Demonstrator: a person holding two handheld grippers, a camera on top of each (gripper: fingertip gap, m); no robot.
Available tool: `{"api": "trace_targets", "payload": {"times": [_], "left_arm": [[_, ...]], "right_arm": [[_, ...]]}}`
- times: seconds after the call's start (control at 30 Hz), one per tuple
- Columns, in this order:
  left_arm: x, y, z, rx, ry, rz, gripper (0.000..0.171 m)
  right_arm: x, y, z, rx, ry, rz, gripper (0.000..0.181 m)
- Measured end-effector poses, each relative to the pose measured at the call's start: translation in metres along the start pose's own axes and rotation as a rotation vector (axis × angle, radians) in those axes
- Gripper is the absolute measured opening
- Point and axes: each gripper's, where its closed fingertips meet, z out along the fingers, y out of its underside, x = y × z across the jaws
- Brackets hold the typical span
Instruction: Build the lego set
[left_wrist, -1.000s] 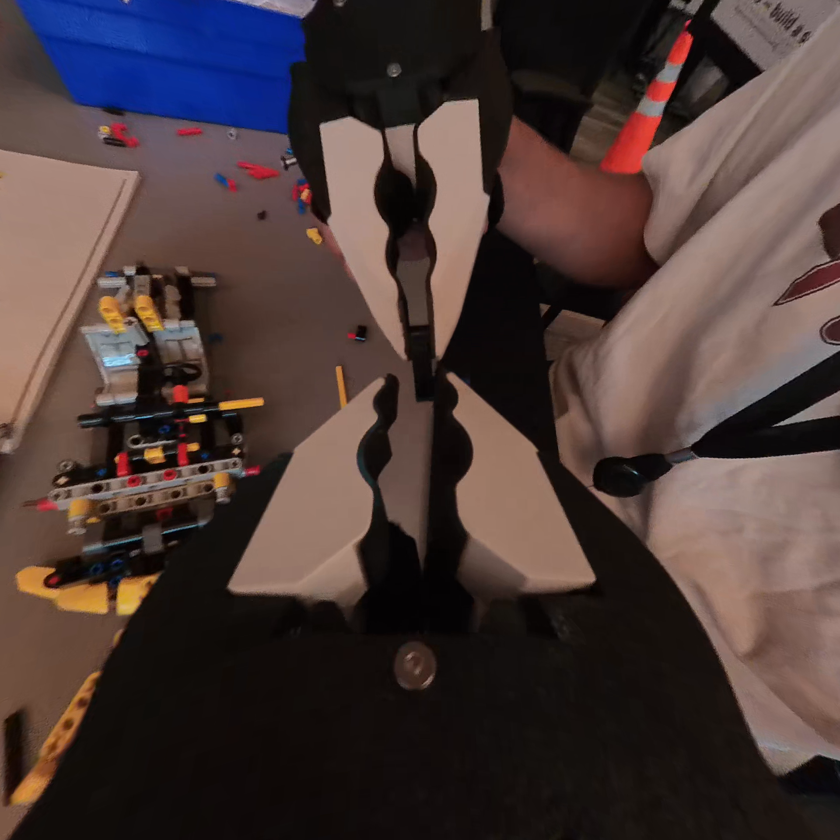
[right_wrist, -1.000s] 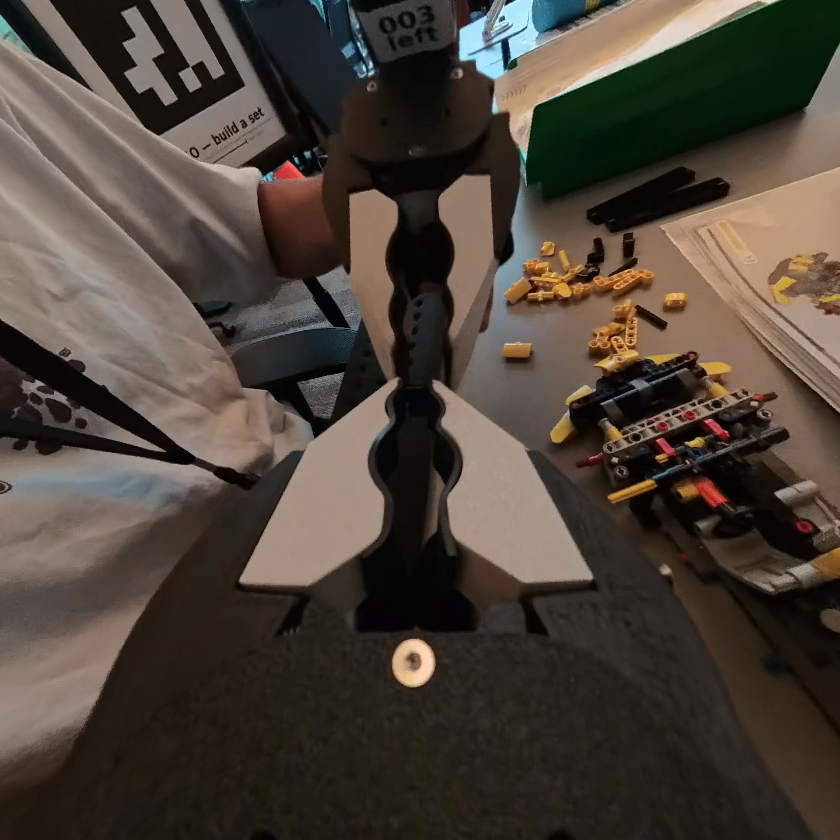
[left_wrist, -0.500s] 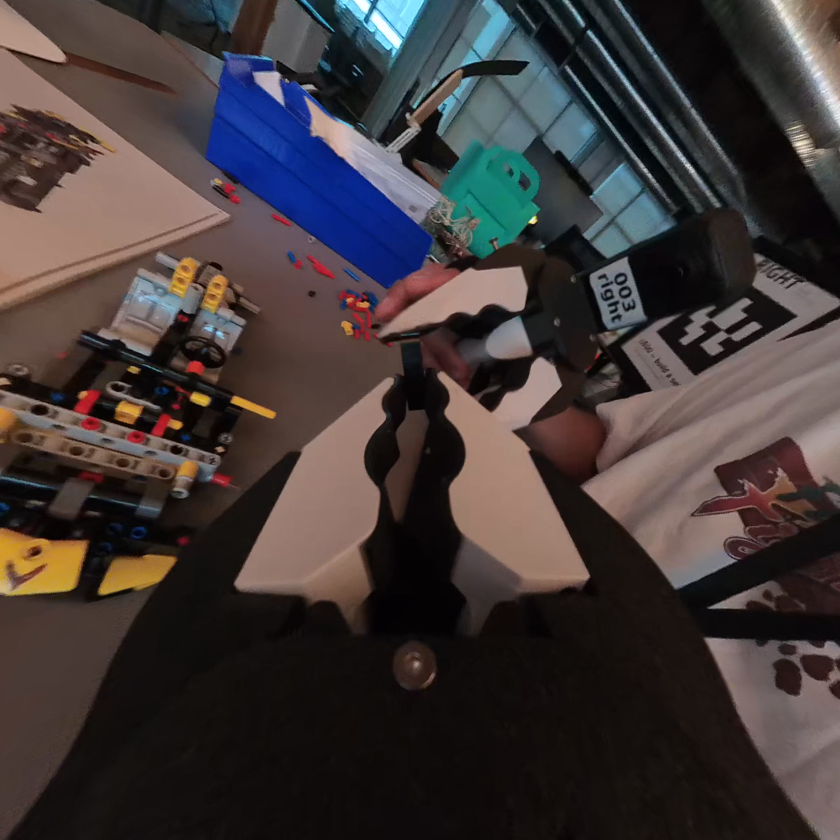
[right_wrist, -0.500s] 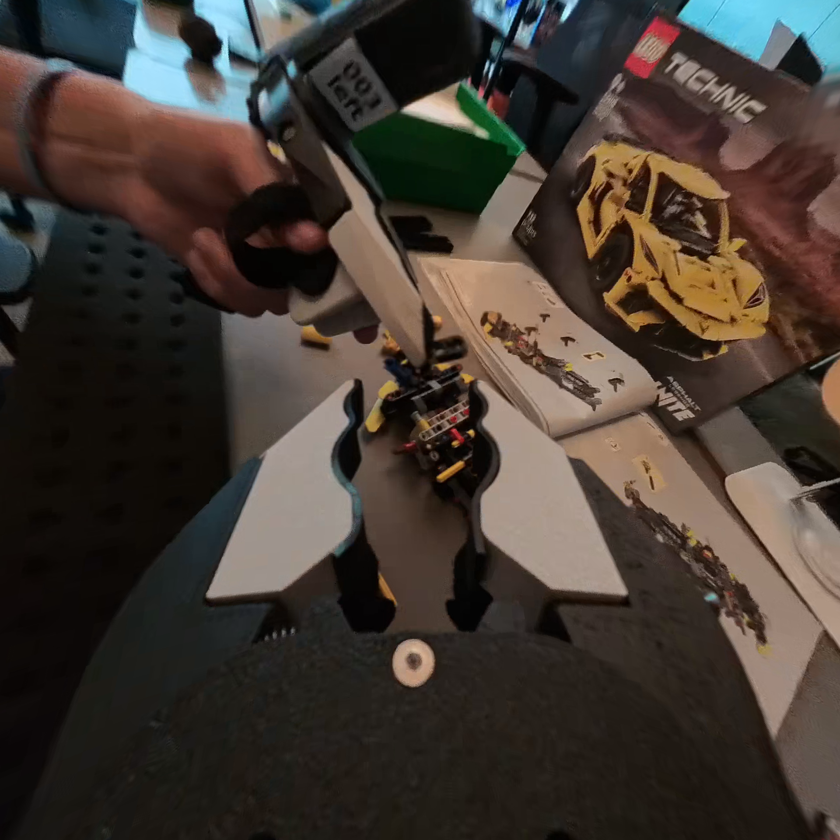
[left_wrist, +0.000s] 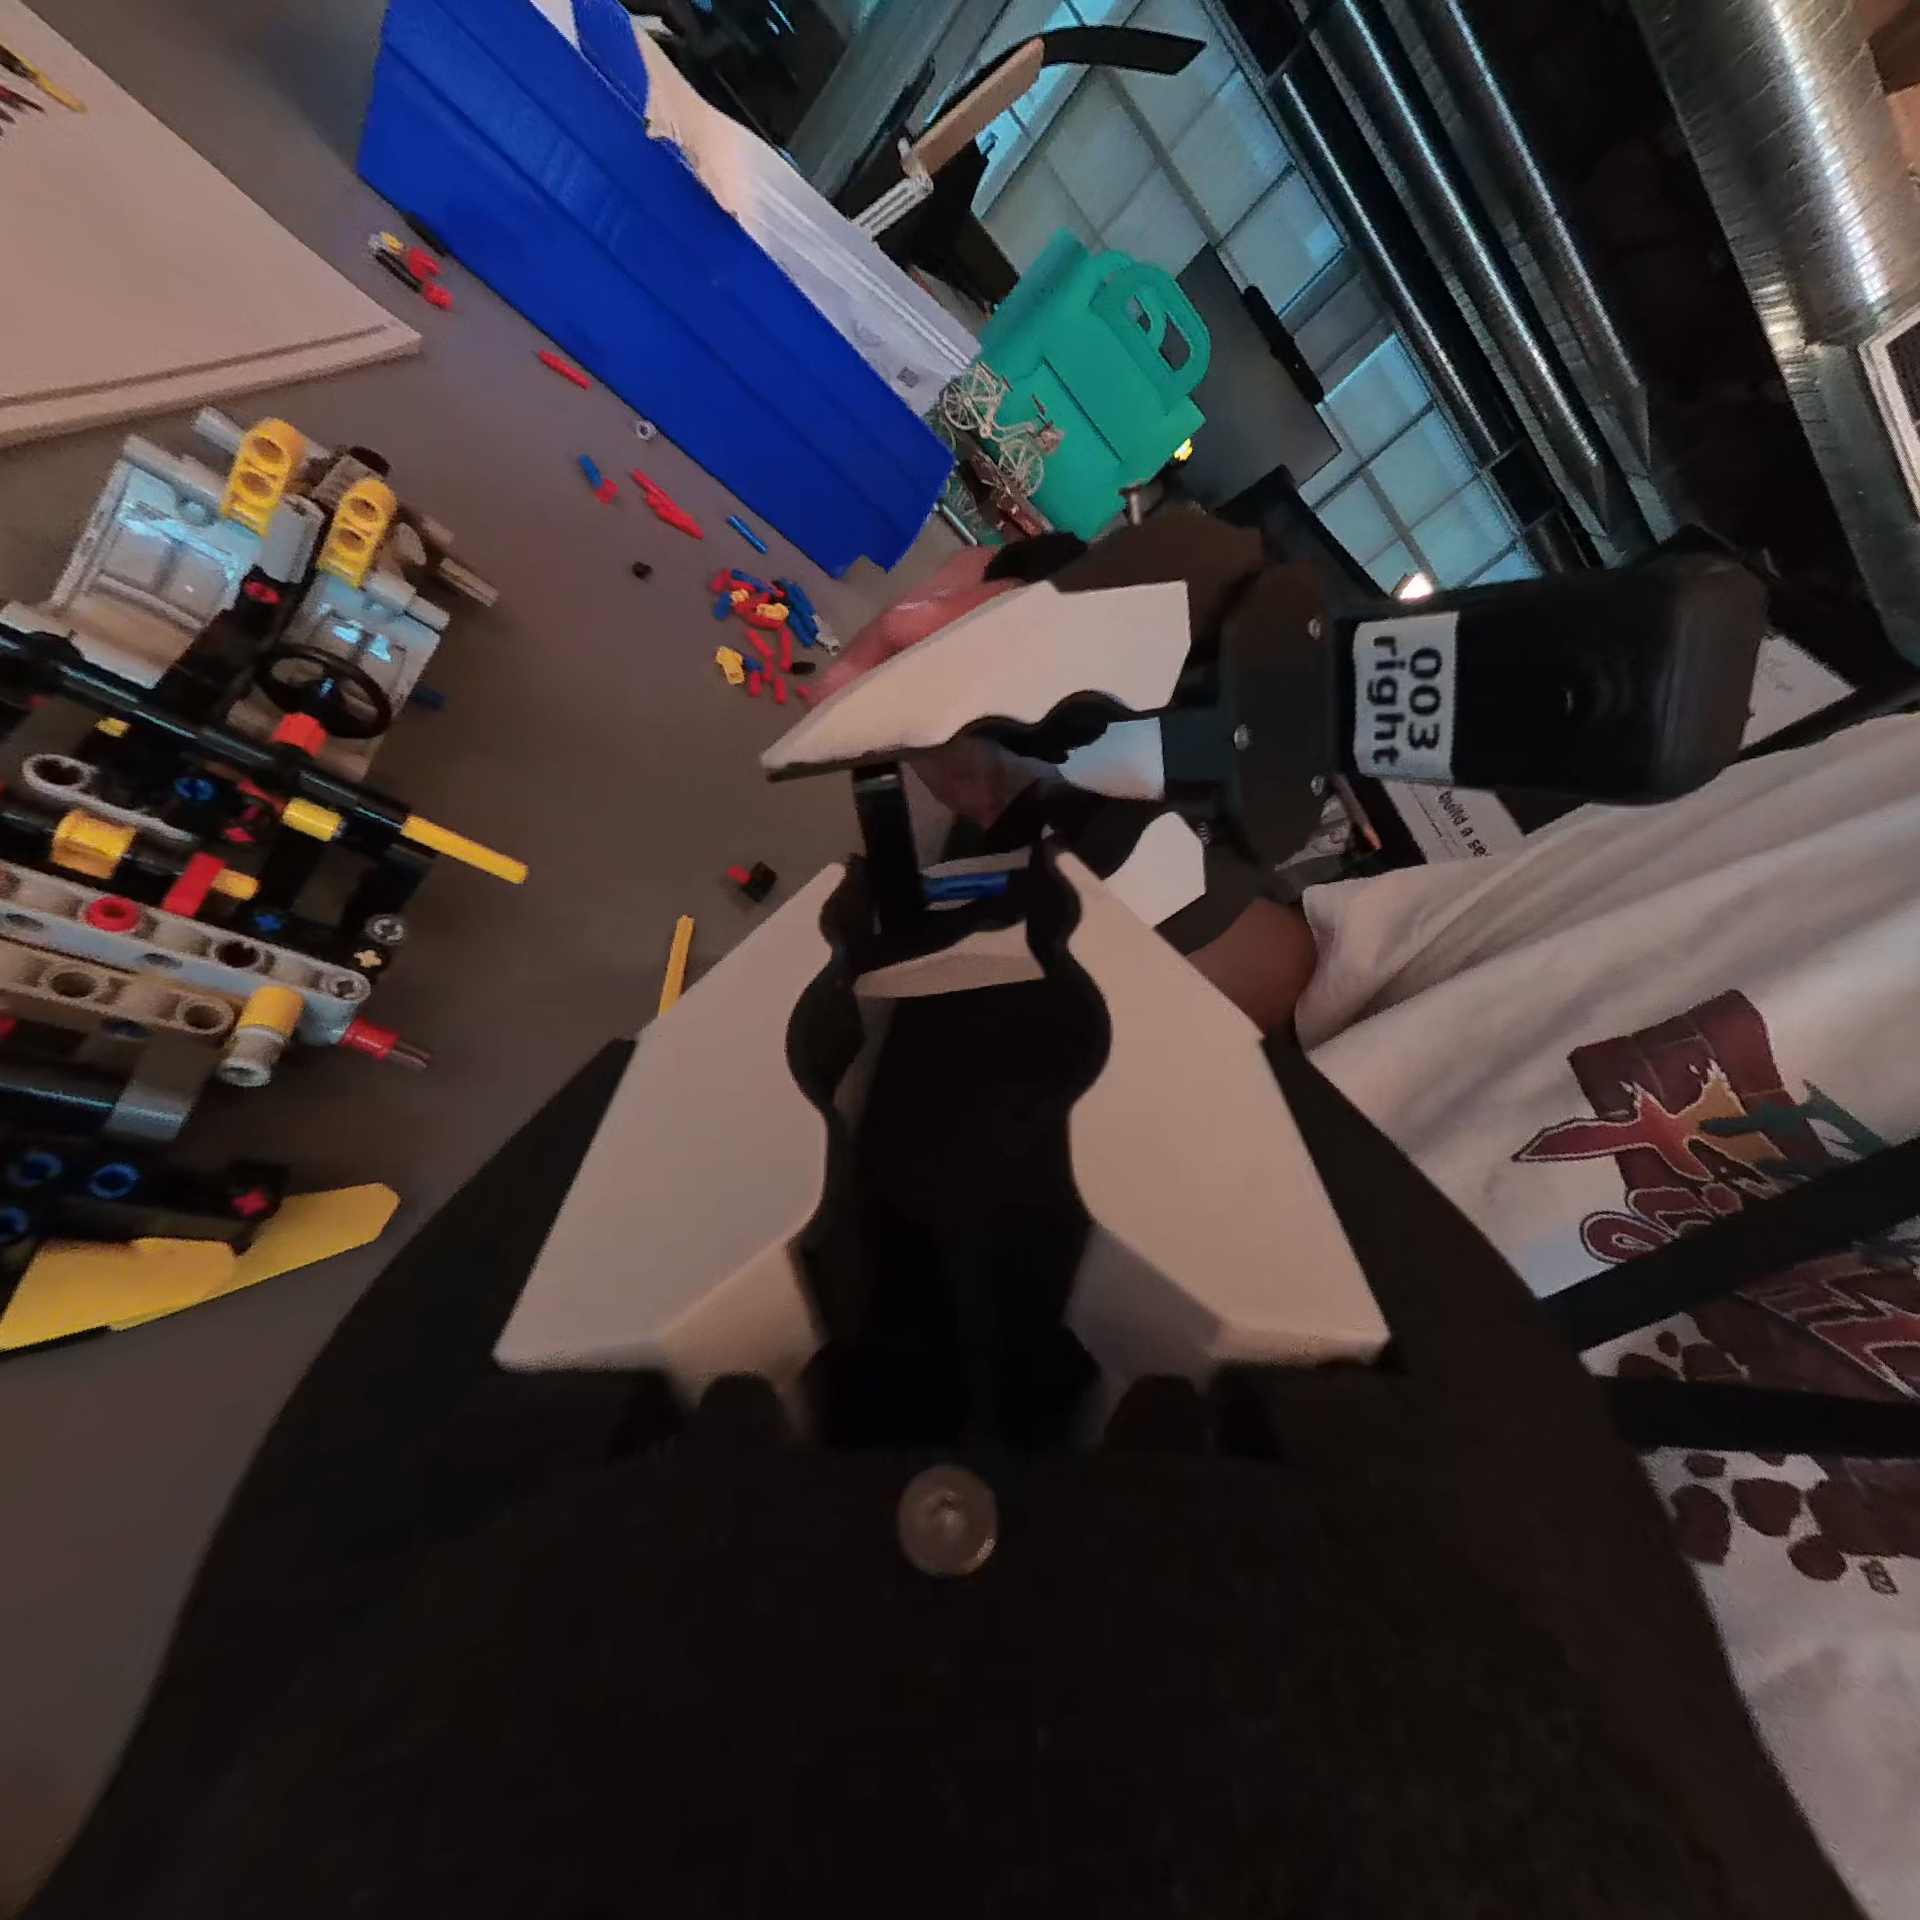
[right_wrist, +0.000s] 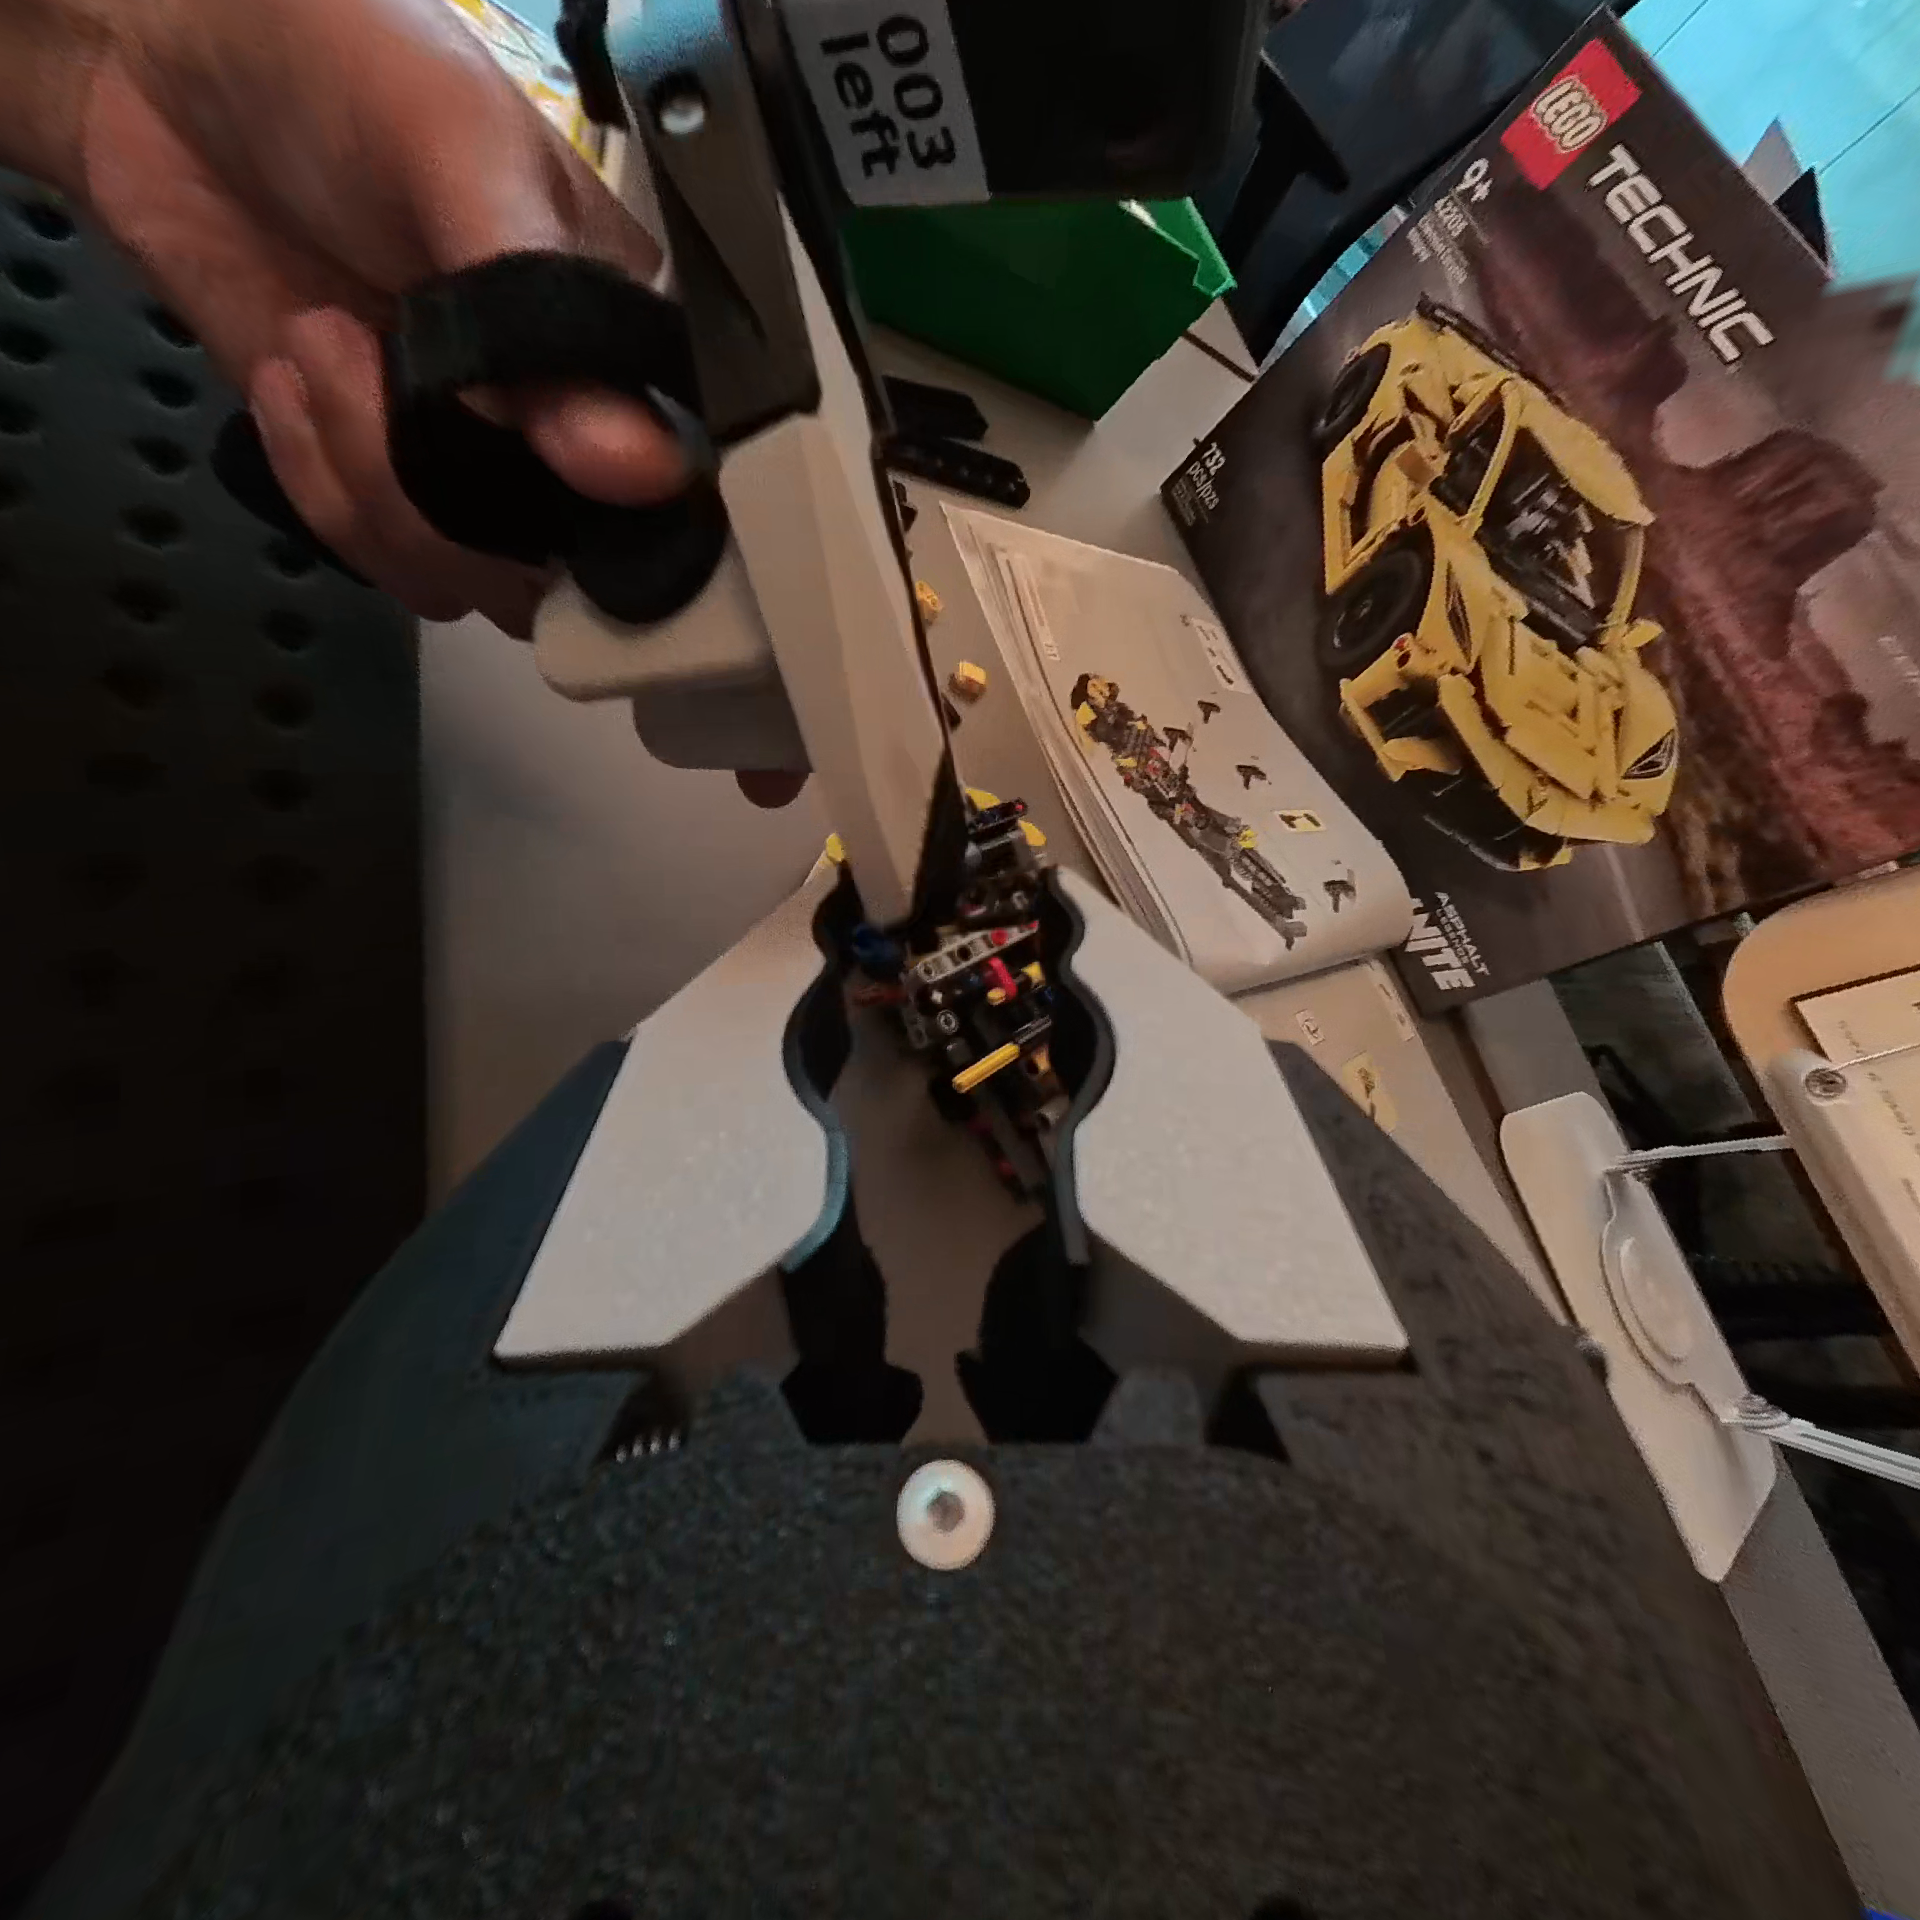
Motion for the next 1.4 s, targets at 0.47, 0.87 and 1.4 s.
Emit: {"api": "trace_targets", "payload": {"times": [0.47,0.87,1.4], "left_arm": [[-0.004,-0.006,-0.010,0.029,-0.020,0.048,0.007],[0.000,-0.011,-0.006,0.093,0.013,-0.016,0.005],[-0.025,-0.008,-0.001,0.059,-0.050,0.192,0.005]], "right_arm": [[0.002,-0.016,0.004,0.036,0.035,-0.033,0.033],[0.003,-0.021,0.005,0.063,0.057,-0.047,0.033],[0.004,0.063,-0.053,-0.006,-0.363,0.611,0.034]]}}
